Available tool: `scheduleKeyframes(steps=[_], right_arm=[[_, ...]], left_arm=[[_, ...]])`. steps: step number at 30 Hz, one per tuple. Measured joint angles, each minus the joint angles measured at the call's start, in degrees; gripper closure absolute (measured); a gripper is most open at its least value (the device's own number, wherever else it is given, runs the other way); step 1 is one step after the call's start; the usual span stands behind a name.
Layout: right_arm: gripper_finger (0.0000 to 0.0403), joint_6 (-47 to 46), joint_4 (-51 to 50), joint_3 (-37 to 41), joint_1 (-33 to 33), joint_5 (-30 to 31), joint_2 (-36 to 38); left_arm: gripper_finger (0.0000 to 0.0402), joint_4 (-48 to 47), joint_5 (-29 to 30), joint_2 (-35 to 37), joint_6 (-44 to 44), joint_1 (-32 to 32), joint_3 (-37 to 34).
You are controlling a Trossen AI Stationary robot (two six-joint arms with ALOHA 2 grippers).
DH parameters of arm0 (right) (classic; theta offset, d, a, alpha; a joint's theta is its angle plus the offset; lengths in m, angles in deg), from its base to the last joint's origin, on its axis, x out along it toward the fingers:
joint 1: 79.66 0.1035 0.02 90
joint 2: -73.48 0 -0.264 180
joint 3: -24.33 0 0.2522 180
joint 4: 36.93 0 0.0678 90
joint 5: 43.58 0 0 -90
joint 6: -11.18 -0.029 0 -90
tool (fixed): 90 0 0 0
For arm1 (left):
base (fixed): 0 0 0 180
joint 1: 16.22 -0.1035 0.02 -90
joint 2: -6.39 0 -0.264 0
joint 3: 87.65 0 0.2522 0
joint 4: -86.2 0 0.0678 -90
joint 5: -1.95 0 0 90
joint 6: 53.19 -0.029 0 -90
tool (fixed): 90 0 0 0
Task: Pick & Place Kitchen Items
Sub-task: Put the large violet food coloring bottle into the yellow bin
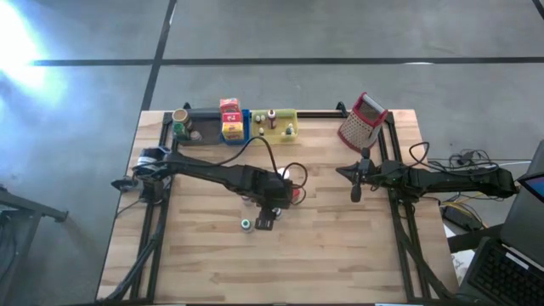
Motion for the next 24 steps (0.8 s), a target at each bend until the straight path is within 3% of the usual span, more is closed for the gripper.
scheduleKeyframes(steps=[7,24], right_arm=[[0.0394,0.00,0.00,0.00,-0.02,0.00,0.02],[0.0394,0.00,0.00,0.00,-0.02,0.02,0.02]], left_arm=[[0.0186,4.00,-0.85,-0.04,0.05,-0.02,-3.42],[0.0198,5.53,-0.78,-0.04,0.29,-0.64,-4.25]])
